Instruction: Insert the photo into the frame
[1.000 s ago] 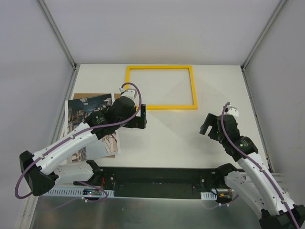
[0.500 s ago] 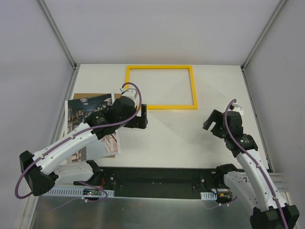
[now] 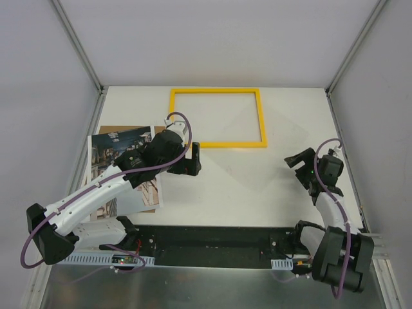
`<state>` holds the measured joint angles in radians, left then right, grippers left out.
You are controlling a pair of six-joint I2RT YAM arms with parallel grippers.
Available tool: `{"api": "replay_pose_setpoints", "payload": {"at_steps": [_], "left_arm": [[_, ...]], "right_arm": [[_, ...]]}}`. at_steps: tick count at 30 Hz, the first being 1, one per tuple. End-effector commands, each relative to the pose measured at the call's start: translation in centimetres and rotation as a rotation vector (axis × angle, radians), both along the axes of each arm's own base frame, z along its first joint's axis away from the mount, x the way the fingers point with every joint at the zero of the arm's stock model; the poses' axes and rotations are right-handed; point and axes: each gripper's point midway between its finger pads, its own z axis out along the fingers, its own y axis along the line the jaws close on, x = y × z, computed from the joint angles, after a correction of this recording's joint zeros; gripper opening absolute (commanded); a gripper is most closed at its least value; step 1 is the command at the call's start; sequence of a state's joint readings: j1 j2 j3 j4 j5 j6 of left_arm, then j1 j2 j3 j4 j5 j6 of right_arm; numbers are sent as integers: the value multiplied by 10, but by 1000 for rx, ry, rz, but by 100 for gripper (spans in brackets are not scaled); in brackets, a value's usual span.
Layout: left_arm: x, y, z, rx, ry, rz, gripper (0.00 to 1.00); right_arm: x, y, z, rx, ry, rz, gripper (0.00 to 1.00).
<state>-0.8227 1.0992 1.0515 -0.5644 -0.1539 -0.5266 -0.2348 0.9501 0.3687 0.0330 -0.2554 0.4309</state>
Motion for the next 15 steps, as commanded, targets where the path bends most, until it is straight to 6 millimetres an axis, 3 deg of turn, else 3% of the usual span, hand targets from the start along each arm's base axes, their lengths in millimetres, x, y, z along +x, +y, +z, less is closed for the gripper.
{"api": "replay_pose_setpoints", "payload": {"at_steps": [1, 15], "left_arm": [[-1, -2, 6, -7, -7, -37, 99], [4, -4, 6, 5, -3, -44, 99]], "right_arm": [[36, -4, 24, 57, -202, 3, 96], [78, -3, -5, 208, -254, 1, 96]]}}
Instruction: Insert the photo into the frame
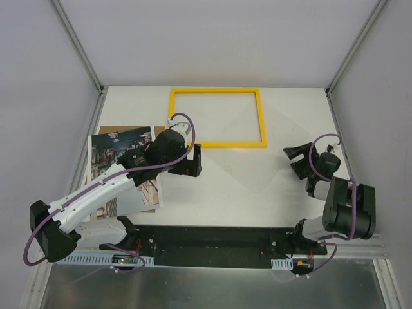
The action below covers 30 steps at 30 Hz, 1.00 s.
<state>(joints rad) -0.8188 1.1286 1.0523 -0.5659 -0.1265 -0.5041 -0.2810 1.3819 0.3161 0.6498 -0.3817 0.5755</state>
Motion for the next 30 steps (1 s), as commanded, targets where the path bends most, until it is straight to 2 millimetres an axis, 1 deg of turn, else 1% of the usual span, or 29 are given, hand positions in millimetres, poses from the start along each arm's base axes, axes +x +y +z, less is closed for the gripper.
{"api": "replay_pose_setpoints", "payload": {"at_steps": [1, 3, 6, 11, 13, 20, 23, 27, 30], "left_arm": [[5, -1, 14, -17, -26, -12, 99], [5, -1, 16, -20, -29, -14, 99], [6, -1, 17, -21, -30, -11, 99], [5, -1, 18, -22, -31, -13, 99], [6, 0, 19, -23, -33, -11, 99], [7, -1, 22, -23, -38, -16, 99], [7, -1, 24, -26, -42, -17, 99], [7, -1, 24, -23, -40, -19, 99], [7, -2, 23, -21, -36, -19, 99]], "right_arm": [[25, 3, 17, 70, -130, 18, 96], [29, 6, 10, 108, -132, 22, 96], [35, 10, 9, 162, -166, 33, 96], [40, 18, 0, 231, -157, 37, 96], [44, 21, 2, 244, -169, 42, 96], [50, 42, -6, 265, -160, 65, 98], [54, 42, -4, 287, -181, 60, 99], [53, 44, -3, 295, -191, 64, 88], [54, 46, -1, 300, -202, 72, 75]]}}
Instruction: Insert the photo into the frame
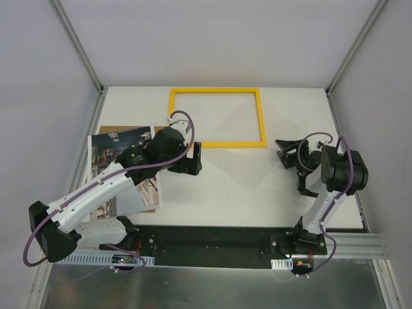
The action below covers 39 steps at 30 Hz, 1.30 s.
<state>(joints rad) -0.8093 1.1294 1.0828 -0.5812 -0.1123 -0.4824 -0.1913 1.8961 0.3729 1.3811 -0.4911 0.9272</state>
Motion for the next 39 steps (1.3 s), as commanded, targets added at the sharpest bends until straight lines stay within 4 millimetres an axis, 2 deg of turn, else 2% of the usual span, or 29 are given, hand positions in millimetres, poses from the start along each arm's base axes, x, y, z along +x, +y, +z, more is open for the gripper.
{"api": "replay_pose_setpoints", "payload": {"at_steps": [1, 11, 17, 22, 26, 30, 33, 37, 39], "left_arm": [[5, -2, 12, -15, -21, -6, 99], [8, -12, 14, -35, 13, -14, 99], [9, -17, 14, -45, 34, -18, 99], [13, -23, 14, -64, 67, -20, 99], [17, -31, 19, -110, 108, -39, 99], [28, -35, 26, -152, 138, -44, 99], [38, -35, 32, -194, 162, -49, 99], [61, -28, 40, -241, 175, -45, 99], [76, -26, 44, -253, 170, -41, 99]], "right_arm": [[-2, 4, -4, 0, -11, 9, 69], [4, 7, 11, 4, -72, 36, 40], [7, 10, 18, 7, -104, 61, 31], [12, 13, 33, 14, -149, 84, 30], [16, 14, 44, 22, -176, 97, 21], [17, 16, 53, 26, -199, 115, 15], [15, 19, 60, 29, -215, 132, 8], [10, 23, 79, 37, -253, 158, 1], [7, 25, 92, 37, -275, 171, 1]]}}
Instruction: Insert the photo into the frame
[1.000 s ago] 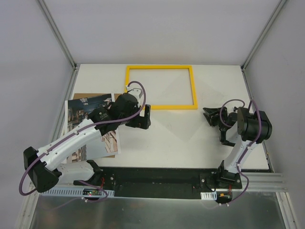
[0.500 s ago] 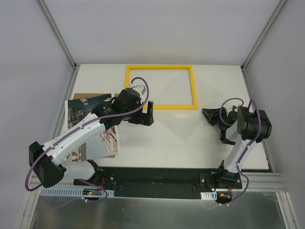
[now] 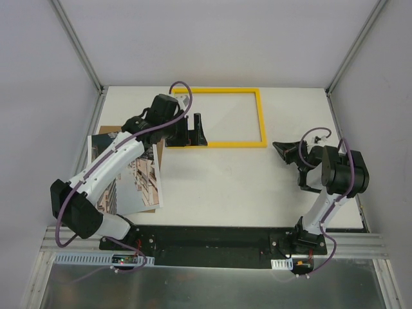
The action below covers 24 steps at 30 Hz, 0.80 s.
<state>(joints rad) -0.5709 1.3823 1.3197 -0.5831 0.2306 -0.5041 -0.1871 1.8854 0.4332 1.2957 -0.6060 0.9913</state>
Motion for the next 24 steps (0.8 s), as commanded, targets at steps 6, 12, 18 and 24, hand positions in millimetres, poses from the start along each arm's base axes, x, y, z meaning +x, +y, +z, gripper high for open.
{"api": "replay_pose_setpoints", "payload": {"at_steps": [6, 12, 18, 24], "left_arm": [[61, -4, 38, -136, -21, -40, 99], [97, -7, 29, -165, 2, -39, 99], [117, -8, 7, -211, 49, -46, 99], [128, -28, -5, -314, 58, -168, 99]], "right_arm": [[-4, 16, 124, -51, -360, 113, 1], [-15, 25, 159, -217, -274, 181, 1], [-38, 34, 204, -299, -273, 244, 1], [-61, 49, 241, -342, -312, 300, 1]]}}
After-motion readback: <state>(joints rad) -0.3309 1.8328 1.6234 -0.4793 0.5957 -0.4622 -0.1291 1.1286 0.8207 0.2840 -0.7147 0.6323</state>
